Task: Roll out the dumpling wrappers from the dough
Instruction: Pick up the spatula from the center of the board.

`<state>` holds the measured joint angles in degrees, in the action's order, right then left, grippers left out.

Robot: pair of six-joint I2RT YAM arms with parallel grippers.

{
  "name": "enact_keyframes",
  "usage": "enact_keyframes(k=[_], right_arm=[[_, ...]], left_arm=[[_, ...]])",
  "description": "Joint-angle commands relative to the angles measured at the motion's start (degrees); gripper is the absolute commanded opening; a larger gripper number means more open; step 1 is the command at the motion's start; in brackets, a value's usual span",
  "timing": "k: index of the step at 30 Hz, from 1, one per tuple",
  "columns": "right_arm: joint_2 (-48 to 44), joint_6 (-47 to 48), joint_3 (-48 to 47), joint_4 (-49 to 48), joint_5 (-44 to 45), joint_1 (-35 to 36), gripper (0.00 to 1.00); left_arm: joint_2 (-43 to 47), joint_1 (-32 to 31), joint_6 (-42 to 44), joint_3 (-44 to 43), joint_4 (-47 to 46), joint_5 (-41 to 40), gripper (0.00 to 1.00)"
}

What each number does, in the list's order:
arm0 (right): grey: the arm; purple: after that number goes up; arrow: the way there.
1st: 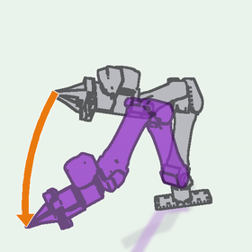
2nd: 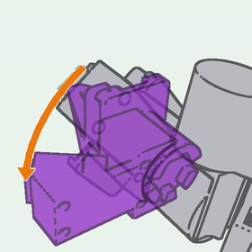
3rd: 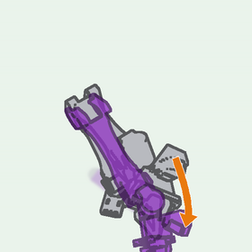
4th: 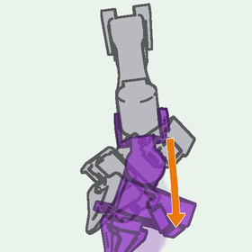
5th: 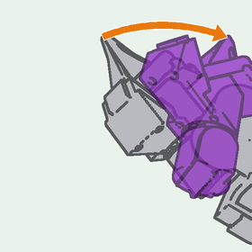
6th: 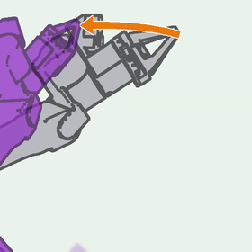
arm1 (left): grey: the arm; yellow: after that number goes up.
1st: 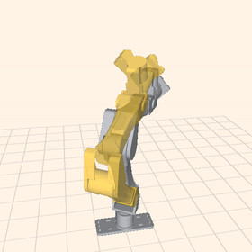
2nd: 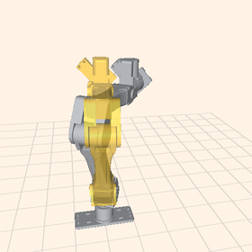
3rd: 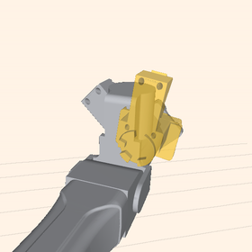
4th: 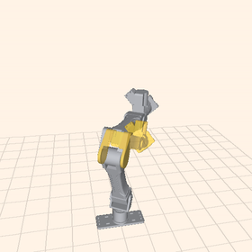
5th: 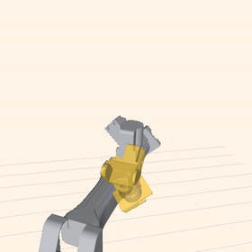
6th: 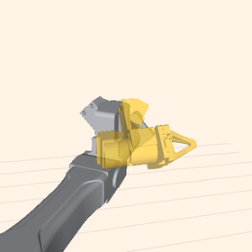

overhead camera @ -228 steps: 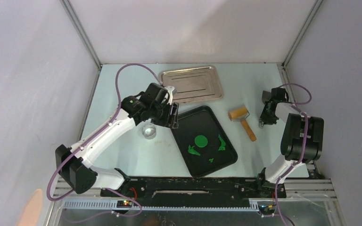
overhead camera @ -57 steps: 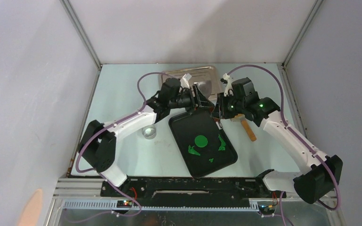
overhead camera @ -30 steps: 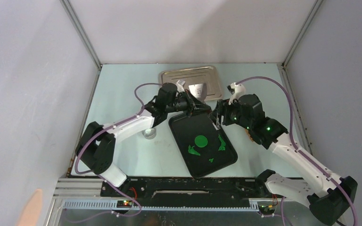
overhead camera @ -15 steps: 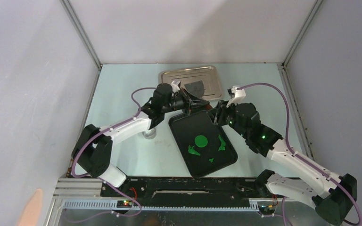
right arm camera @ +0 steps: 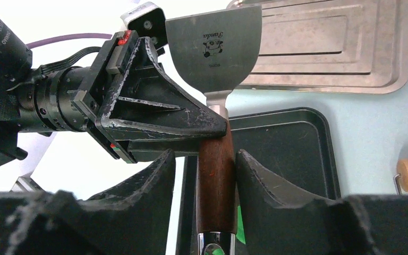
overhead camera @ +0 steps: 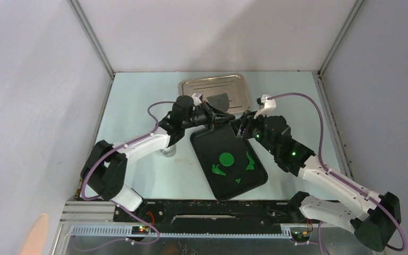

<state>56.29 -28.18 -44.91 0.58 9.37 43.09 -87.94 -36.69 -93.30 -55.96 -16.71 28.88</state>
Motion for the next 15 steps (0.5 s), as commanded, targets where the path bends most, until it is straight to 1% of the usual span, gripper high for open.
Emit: enact_keyframes(k=[1, 6, 9, 15], right_arm=[[0.98, -1.32, -0.12, -2.91, 0.68, 0.72, 0.48], [1.54, -1.80, 0.42, -3.60, 1.30, 0.99, 0.47], [1.07, -2.57, 1.22, -4.49, 1.54, 1.02, 0.42], [1.46, -3.31, 1.76, -4.37, 1.49, 0.99, 0.41]], left_arm=[[2.55, 0.36, -2.34, 0.39, -6.28, 0.77, 0.00], [3.01, 0.75, -3.37, 0.99, -7.48, 0.74, 0.00], [3.42, 1.15, -3.55, 1.43, -7.77, 0.59, 0.00], [3.92, 1.49, -4.14, 2.41, -8.21, 0.02, 0.00]])
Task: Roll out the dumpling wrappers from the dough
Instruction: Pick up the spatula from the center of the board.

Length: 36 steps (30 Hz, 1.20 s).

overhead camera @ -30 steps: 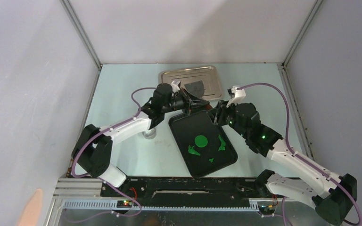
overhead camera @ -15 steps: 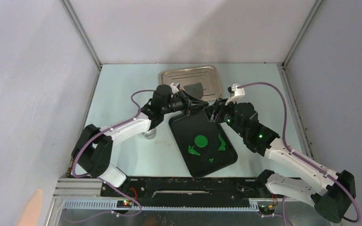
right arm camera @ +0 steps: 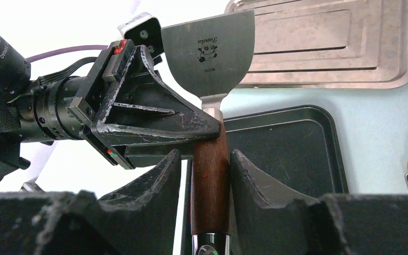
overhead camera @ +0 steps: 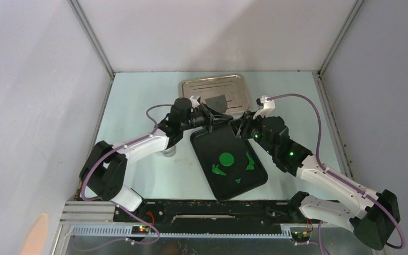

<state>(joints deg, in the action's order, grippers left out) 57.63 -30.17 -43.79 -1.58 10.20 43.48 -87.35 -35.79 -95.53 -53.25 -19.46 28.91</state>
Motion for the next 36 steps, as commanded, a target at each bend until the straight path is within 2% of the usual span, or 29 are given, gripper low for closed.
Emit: enact_keyframes(k=[1, 6, 10, 17, 36], right_arm=[[0.08, -1.37, 0.82, -2.27, 0.66, 0.62, 0.41], [-0.21, -1.85, 1.29, -2.11, 0.70, 0.59, 0.51], [-0.77, -2.00, 1.71, -1.67, 1.04, 0.62, 0.54], [-1.77, -1.81, 2.39, -1.06, 1.64, 0.61, 0.53], [2.36, -1.82, 1.07, -7.91, -1.01, 0.43, 0.48]], left_arm=[[3.43, 0.63, -2.03, -0.19, -5.54, -0.10, 0.00], [3.88, 1.05, -2.69, 0.69, -6.45, -0.53, 0.00], [4.02, 1.50, -2.91, 0.96, -6.82, -0.55, 0.00], [4.17, 1.60, -2.84, 1.47, -6.97, -0.73, 0.00], [4.34, 1.60, -2.74, 1.73, -6.83, -0.90, 0.00]])
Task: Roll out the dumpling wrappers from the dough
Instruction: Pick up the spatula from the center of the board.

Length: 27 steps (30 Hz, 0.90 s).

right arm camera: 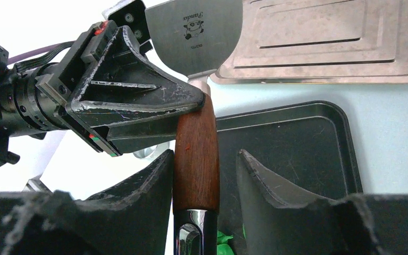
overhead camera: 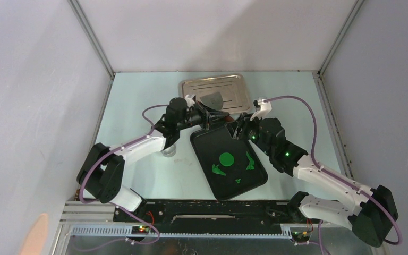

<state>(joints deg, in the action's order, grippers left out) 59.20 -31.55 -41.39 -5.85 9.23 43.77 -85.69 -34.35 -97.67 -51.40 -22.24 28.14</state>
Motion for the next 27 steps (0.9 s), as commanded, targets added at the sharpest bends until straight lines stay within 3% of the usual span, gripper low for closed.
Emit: enact_keyframes(k=[1, 6, 11, 16, 27], right_arm=[[0.88, -0.48, -1.33, -3.90, -0.03, 0.13, 0.47], [0.76, -0.44, -1.33, -4.27, 0.27, 0.18, 0.40], [0.06, -0.63, -1.33, -4.78, 0.43, 0.17, 0.49], [0.03, -0.69, -1.33, -5.62, 0.26, 0.00, 0.50], [0.83, -1.47, -1.42, -6.96, -0.15, -0.02, 0.31]], left_arm=[[2.72, 0.16, -0.66, -0.10, -3.96, -0.13, 0.00], [2.59, 0.16, -0.69, -0.11, -4.05, -0.15, 0.00], [2.50, 0.16, -0.78, 0.03, -4.06, -0.10, 0.00], [2.71, 0.16, -0.70, 0.07, -3.97, -0.06, 0.00], [3.14, 0.16, -0.51, 0.03, -3.46, -0.02, 0.00]])
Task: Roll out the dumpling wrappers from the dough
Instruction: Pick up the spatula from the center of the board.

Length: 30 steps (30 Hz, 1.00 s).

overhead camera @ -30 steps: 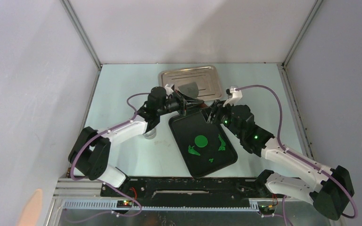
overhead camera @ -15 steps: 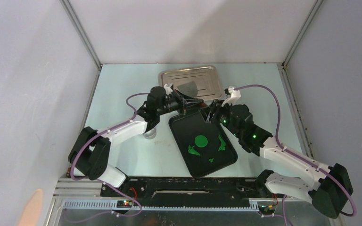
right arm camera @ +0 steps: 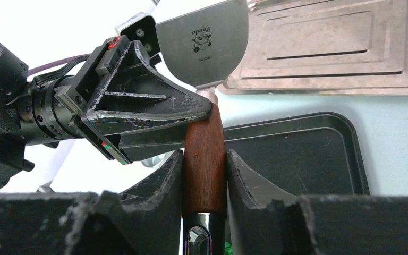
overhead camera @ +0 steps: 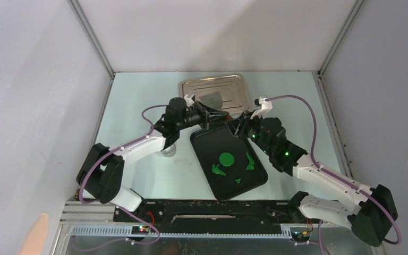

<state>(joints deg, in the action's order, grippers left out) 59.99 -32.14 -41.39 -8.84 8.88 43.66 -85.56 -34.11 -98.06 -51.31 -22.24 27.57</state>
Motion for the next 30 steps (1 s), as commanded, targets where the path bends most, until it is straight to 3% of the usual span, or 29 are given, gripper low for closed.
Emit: enact_keyframes(k=[1, 4, 5, 7, 8, 9, 13, 15, 24, 30], right_arm=[[0.11, -0.90, -1.42, -4.06, 0.11, 0.01, 0.30], [0.75, -0.91, -1.96, -3.83, -0.07, -0.03, 0.27], [0.93, -0.87, -2.09, -3.69, -0.01, 0.00, 0.22], [1.05, -0.79, -2.21, -3.93, 0.31, 0.12, 0.01], [0.83, -0.96, -2.21, -3.68, 1.37, 0.31, 0.00], [0.45, -0.96, -2.21, -3.42, 2.33, 0.43, 0.00], [-2.18, -0.20, -2.44, -0.91, 6.60, 0.69, 0.00], [-3.22, 0.30, -3.59, 2.86, 7.14, -0.11, 0.00], [-11.14, 3.66, -5.94, 22.13, 1.42, -7.69, 0.00], [-15.01, 5.11, -5.55, 25.68, -3.81, -9.35, 0.00]], left_arm=[[3.09, -0.08, -0.04, -0.10, -3.44, 0.51, 0.00], [3.09, -0.08, -0.05, -0.06, -3.43, 0.54, 0.00], [3.10, -0.08, -0.07, -0.06, -3.29, 0.54, 0.00], [2.97, -0.10, 0.06, -0.01, -4.02, 0.97, 0.00], [2.76, -0.08, 0.04, -0.06, -4.78, 1.40, 0.00], [2.69, -0.08, 0.15, -0.09, -5.06, 1.83, 0.08], [2.99, -0.08, 3.10, -0.44, -2.45, 3.25, 0.58], [3.72, -0.16, 5.84, -0.96, -0.04, 4.86, 0.69], [15.62, -0.02, 23.81, 0.43, 20.91, 8.50, 0.75], [18.29, 0.35, 25.05, 3.94, 19.92, 9.11, 0.75]])
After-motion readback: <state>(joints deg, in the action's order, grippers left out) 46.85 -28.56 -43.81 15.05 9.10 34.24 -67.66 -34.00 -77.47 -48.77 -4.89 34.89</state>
